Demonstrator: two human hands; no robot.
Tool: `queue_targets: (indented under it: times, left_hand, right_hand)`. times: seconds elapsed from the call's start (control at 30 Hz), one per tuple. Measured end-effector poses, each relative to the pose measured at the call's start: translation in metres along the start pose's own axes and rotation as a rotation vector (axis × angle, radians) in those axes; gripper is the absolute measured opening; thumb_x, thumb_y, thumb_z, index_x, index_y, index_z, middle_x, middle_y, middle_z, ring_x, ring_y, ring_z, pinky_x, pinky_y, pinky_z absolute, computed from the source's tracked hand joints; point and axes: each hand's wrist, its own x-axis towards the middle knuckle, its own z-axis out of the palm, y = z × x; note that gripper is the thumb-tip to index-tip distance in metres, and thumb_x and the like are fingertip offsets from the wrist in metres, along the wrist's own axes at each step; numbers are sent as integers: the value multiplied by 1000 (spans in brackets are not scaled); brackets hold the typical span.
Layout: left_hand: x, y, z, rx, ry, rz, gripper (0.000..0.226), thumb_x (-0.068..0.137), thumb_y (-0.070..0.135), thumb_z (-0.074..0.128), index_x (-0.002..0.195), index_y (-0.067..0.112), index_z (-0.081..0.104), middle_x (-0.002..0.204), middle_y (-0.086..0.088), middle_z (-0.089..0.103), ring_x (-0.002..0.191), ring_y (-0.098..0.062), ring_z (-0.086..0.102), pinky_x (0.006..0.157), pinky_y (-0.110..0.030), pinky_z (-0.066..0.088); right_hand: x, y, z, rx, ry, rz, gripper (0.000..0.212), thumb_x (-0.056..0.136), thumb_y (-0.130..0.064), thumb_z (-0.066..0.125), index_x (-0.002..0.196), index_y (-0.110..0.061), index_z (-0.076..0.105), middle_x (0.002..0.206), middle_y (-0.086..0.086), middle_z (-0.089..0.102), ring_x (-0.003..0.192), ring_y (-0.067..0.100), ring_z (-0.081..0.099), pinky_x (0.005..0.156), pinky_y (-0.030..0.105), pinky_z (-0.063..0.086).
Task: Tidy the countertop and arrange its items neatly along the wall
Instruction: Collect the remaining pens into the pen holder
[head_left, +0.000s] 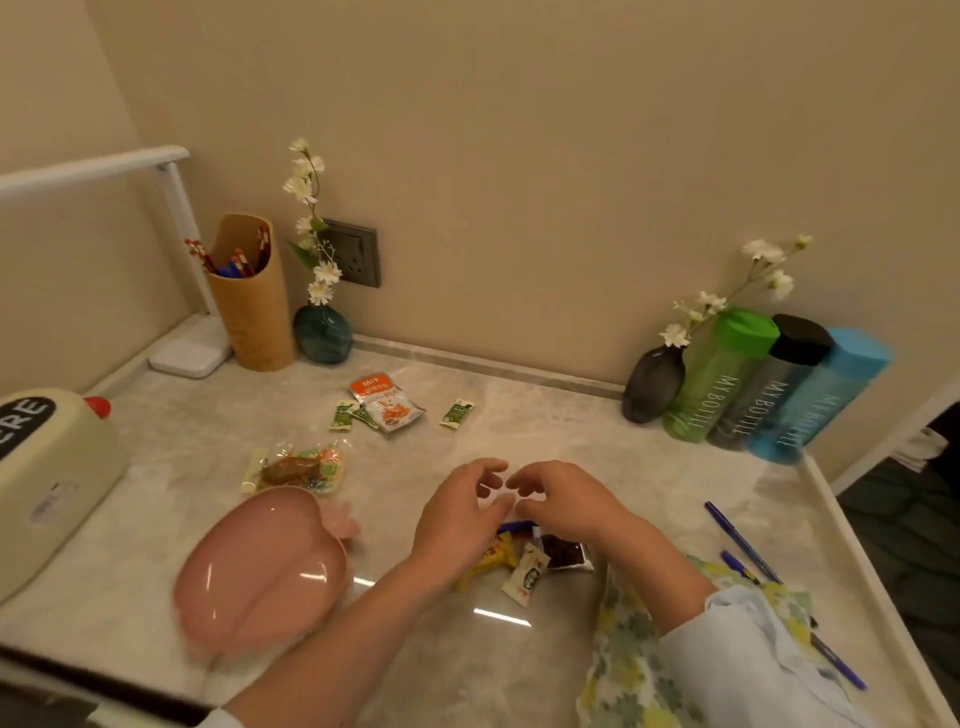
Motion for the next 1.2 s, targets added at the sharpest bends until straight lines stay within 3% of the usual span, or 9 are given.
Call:
queue_targets:
  times: [0.13, 0.23, 0.4, 0.6, 0.8, 0.93, 1.03, 1.1, 1.2]
  left_hand:
    - [-14, -8, 27, 327, 38, 52, 50, 85, 31, 61, 134, 32, 49, 125, 10, 57, 115, -11, 53, 96, -29, 44]
    - [-24, -17, 39, 453, 120, 77, 53, 88, 34, 54, 139, 32, 42, 131, 10, 53, 121, -12, 47, 102, -29, 36]
    - [-35, -28, 45, 341, 249, 147, 52, 84, 31, 50, 135, 32, 43, 123, 15, 53, 110, -6, 51, 98, -26, 37]
    - [-35, -25, 48, 387, 303, 204, 61, 81, 31, 55, 140, 28, 38, 134, 10, 47, 116, -11, 50, 100, -27, 36]
    - [-34, -23, 47, 386, 337, 169, 73, 76, 29, 63, 143, 27, 34, 141, 9, 44, 126, -10, 42, 109, -29, 31]
    - [-34, -22, 47, 393, 374, 188, 51, 75, 33, 57, 125, 25, 49, 124, 9, 53, 113, -15, 49, 102, -27, 34]
    - [-32, -22, 46, 403, 378, 194, 32, 78, 31, 57, 110, 25, 55, 105, 12, 55, 97, -7, 46, 97, -29, 38]
    - [-30, -23, 47, 406, 375, 178, 28, 81, 27, 61, 109, 25, 57, 102, 14, 56, 90, 1, 40, 103, -35, 38]
    - [-28, -22, 45, 392, 338, 114, 25, 89, 31, 57, 113, 29, 59, 107, 16, 61, 102, -3, 53, 115, -36, 26]
  right_hand:
    - [-6, 20, 17, -102, 18, -44, 46, 85, -34, 60, 131, -28, 58, 126, -1, 59, 117, 19, 55, 93, 35, 49]
    - [-8, 27, 32, -223, 107, -148, 44, 87, -41, 56, 130, -32, 57, 119, 0, 53, 112, 22, 50, 88, 35, 44]
    - [-6, 29, 37, -293, 163, -260, 37, 90, -44, 54, 124, -34, 62, 113, 0, 55, 107, 23, 50, 84, 36, 43]
    - [-4, 28, 38, -193, 182, -273, 20, 87, -32, 59, 103, -23, 65, 106, 0, 60, 104, 21, 53, 83, 35, 45]
    - [0, 29, 40, -172, 179, -245, 24, 94, -27, 52, 112, -16, 63, 109, 5, 62, 104, 25, 53, 84, 37, 45]
    - [5, 30, 41, -78, 196, -171, 23, 96, -24, 47, 112, -13, 59, 112, 7, 59, 105, 26, 53, 85, 38, 46]
    - [7, 32, 38, 91, 241, -103, 23, 98, -23, 44, 117, -14, 56, 115, 6, 59, 102, 23, 56, 84, 37, 47]
    - [7, 34, 37, 177, 275, -88, 23, 100, -22, 42, 118, -15, 55, 115, 4, 60, 99, 21, 57, 83, 35, 47]
    - [8, 36, 37, 309, 340, -104, 25, 100, -19, 42, 121, -18, 56, 113, 1, 62, 95, 15, 56, 80, 29, 45]
